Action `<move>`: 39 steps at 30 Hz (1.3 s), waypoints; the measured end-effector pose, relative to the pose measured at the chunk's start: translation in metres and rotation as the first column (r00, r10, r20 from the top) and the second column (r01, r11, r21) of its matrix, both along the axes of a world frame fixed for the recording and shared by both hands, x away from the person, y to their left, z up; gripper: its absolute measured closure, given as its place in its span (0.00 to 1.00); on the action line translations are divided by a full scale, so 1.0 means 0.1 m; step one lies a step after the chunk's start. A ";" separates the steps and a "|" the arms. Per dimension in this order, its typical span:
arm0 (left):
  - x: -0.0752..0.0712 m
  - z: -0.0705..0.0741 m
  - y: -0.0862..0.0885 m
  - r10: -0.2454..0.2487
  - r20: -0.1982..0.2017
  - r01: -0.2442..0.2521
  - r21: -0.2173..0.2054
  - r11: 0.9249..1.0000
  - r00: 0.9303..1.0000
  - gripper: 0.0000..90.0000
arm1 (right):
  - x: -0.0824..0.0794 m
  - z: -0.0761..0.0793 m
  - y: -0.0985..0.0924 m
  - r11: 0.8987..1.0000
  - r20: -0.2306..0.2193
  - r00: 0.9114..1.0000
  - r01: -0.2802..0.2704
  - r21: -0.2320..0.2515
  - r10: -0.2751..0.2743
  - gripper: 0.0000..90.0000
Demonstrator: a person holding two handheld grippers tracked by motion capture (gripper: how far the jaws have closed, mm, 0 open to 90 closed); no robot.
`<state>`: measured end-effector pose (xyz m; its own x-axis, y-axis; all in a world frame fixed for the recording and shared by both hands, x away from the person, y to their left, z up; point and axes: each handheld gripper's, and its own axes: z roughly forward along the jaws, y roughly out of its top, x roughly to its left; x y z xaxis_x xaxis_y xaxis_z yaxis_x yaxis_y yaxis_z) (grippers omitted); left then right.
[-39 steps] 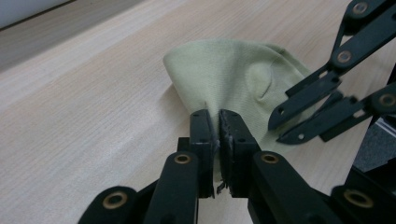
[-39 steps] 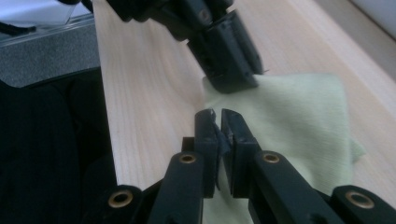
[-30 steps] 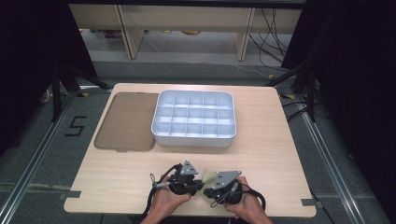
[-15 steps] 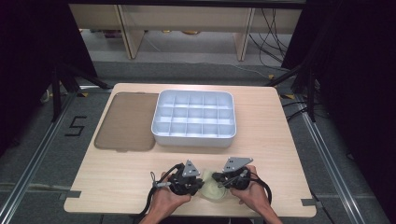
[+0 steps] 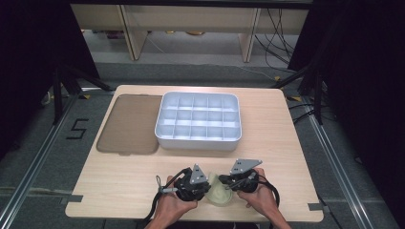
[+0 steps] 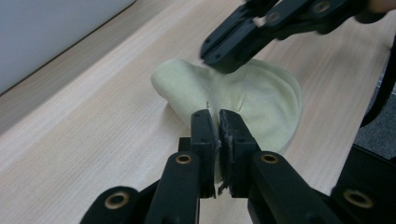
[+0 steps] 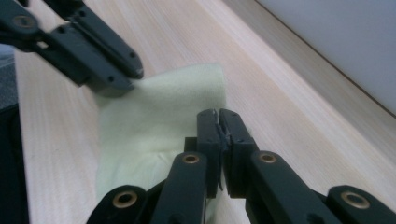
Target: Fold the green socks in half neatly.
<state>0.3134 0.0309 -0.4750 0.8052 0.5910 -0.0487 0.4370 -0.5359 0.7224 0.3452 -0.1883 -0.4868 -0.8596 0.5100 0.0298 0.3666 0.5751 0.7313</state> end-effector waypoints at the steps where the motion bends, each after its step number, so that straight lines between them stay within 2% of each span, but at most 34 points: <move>1: 0.01 0.00 0.01 -0.003 -0.001 0.003 0.003 1.000 1.000 0.94 | -0.02 0.01 -0.02 1.000 -0.001 1.000 0.000 0.001 0.000 0.97; 2: 0.01 -0.01 0.01 0.004 -0.006 -0.004 -0.006 1.000 1.000 0.94 | -0.04 0.03 -0.05 1.000 -0.009 1.000 -0.004 0.001 0.004 0.97; 5: 0.01 0.01 0.03 0.015 0.005 -0.015 0.007 1.000 1.000 0.94 | -0.10 0.03 -0.11 1.000 -0.013 1.000 -0.003 0.010 0.003 0.97; 6: 0.02 0.02 0.04 -0.003 0.013 0.003 0.010 1.000 1.000 0.94 | -0.12 0.03 -0.12 1.000 -0.012 1.000 -0.008 0.009 0.008 0.97; 11: 0.02 0.04 0.05 0.007 0.023 -0.007 0.007 1.000 1.000 0.94 | -0.15 -0.02 -0.14 1.000 -0.037 0.999 -0.020 -0.018 0.019 0.97; 16: -0.05 0.08 -0.03 -0.032 0.048 0.032 0.013 0.999 0.998 0.93 | -0.11 -0.10 -0.10 0.999 -0.051 0.998 -0.026 -0.044 0.023 0.97; 17: -0.07 0.09 -0.05 -0.036 0.043 0.036 -0.004 0.999 0.998 0.93 | -0.11 -0.10 -0.10 0.999 -0.049 0.999 -0.025 -0.042 0.023 0.97; 20: -0.09 0.12 -0.09 -0.048 0.060 0.048 0.009 0.999 0.997 0.93 | -0.11 -0.11 -0.11 0.999 -0.058 0.998 -0.018 -0.038 0.016 0.97; 21: -0.11 0.11 -0.12 -0.053 0.059 0.054 -0.010 0.998 0.997 0.93 | -0.11 -0.11 -0.11 0.999 -0.061 0.998 -0.019 -0.040 0.016 0.97; 22: -0.12 0.12 -0.13 -0.068 0.065 0.068 0.000 0.998 0.996 0.93 | -0.12 -0.11 -0.10 0.999 -0.064 0.998 -0.018 -0.041 0.016 0.97; 23: -0.14 0.11 -0.16 -0.075 0.061 0.075 -0.007 0.997 0.995 0.93 | -0.12 -0.11 -0.10 0.999 -0.061 0.998 -0.017 -0.041 0.015 0.97; 24: -0.16 0.11 -0.18 -0.081 0.070 0.080 0.011 0.997 0.994 0.93 | -0.12 -0.11 -0.10 0.999 -0.073 0.997 -0.015 -0.037 0.012 0.97; 30: -0.24 0.04 -0.35 -0.138 0.079 0.136 0.030 0.990 0.987 0.93 | -0.11 -0.11 -0.11 0.999 -0.069 0.998 -0.015 -0.035 0.012 0.97; 31: -0.24 0.03 -0.36 -0.148 0.082 0.145 0.048 0.988 0.985 0.93 | -0.10 -0.11 -0.11 0.999 -0.068 0.998 -0.013 -0.034 0.011 0.97; 33: -0.25 0.00 -0.39 -0.148 0.078 0.144 0.055 0.988 0.986 0.93 | -0.11 -0.12 -0.10 1.000 -0.074 0.997 0.004 -0.017 -0.005 0.97; 34: -0.25 0.00 -0.40 -0.171 0.079 0.166 0.067 0.984 0.982 0.93 | -0.11 -0.11 -0.12 0.999 -0.084 0.996 -0.005 -0.032 0.002 0.97; 37: -0.25 -0.03 -0.44 -0.161 0.074 0.157 0.063 0.986 0.984 0.93 | -0.09 -0.10 -0.14 1.000 -0.082 0.997 0.011 -0.022 -0.013 0.97; 38: -0.24 -0.06 -0.47 -0.180 0.077 0.174 0.078 0.982 0.981 0.93 | -0.08 -0.08 -0.16 1.000 -0.078 0.997 0.018 -0.019 -0.019 0.97; 39: -0.25 -0.08 -0.48 -0.163 0.063 0.159 0.075 0.985 0.985 0.93 | -0.06 -0.06 -0.19 1.000 -0.064 0.998 0.021 -0.013 -0.022 0.97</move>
